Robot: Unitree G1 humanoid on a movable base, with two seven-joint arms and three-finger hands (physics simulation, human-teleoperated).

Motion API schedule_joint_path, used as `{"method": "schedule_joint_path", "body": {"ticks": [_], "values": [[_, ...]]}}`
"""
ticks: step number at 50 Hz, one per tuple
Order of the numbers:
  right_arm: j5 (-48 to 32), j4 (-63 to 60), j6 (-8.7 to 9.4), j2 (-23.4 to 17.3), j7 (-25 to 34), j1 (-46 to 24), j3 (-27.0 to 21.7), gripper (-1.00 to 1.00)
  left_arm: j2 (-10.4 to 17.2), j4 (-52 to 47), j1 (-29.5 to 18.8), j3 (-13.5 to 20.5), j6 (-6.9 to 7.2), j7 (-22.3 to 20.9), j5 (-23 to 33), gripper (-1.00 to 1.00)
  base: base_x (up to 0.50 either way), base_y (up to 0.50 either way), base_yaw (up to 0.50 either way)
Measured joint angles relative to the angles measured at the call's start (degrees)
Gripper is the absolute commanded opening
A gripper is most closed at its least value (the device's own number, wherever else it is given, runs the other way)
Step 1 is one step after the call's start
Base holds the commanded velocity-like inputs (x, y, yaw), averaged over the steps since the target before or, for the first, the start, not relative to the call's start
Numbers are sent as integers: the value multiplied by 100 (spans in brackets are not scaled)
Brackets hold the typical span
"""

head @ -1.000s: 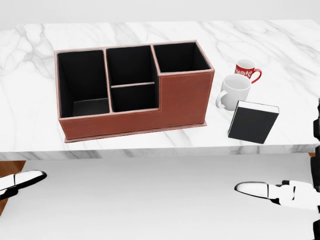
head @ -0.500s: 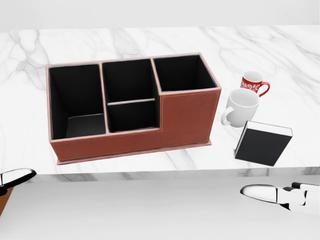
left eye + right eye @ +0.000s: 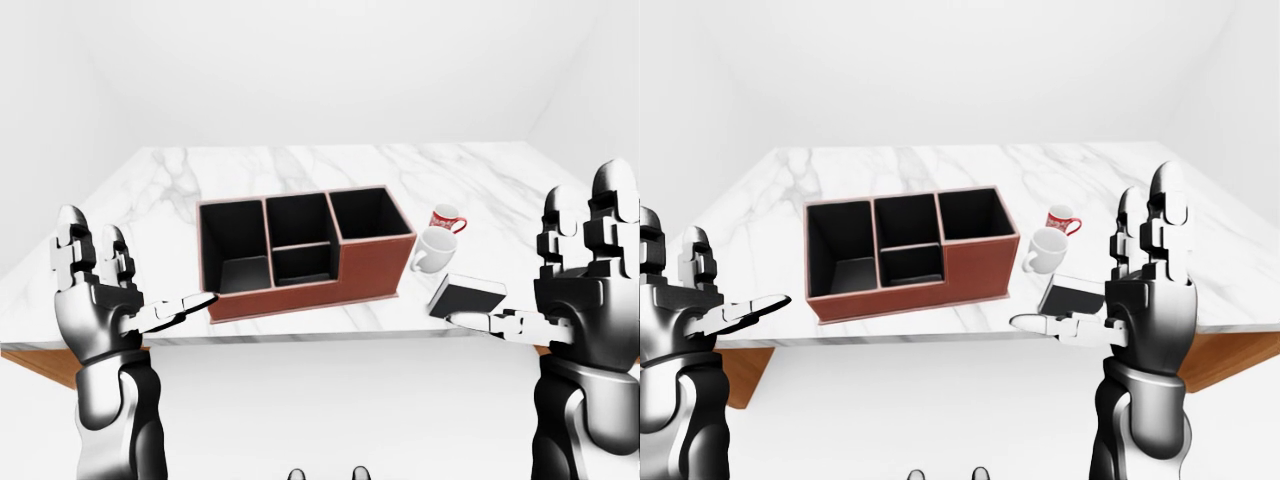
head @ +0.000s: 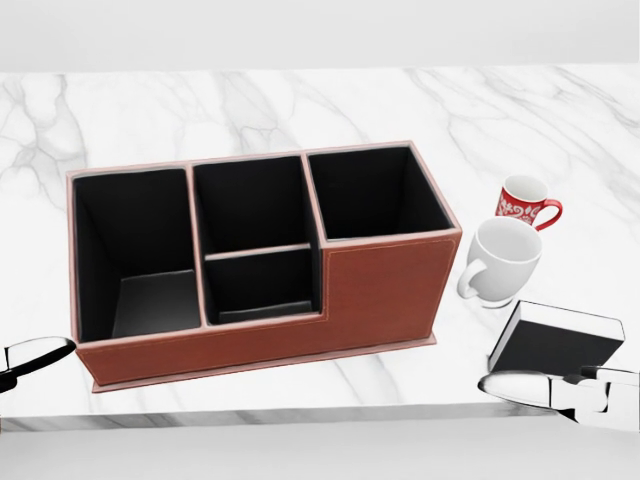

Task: Pick up the book and place it in the right compartment of the caddy.

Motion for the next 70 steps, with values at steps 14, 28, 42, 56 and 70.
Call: {"method": "schedule_joint_path", "body": {"ticks": [14,28,42,56,70], "values": [[-28,19,0,0,10,0,39,100,1,18,-4,-5,0,8,10,100,31,0,0],[-49,43,0,1,27,5,67,100,1,41,-6,-12,0,14,18,100,31,0,0],[-388,25,0,-113,58,-132,127,100,-5,39,-8,-24,0,24,39,100,15,0,0],[-2718,-971,0,-777,2047,-1028,224,100,-1,12,14,20,0,27,71,100,0,0,0],[-4164,-1031,0,-242,3475,255,-1178,100,-4,1,31,49,0,27,127,100,0,0,0]]}}
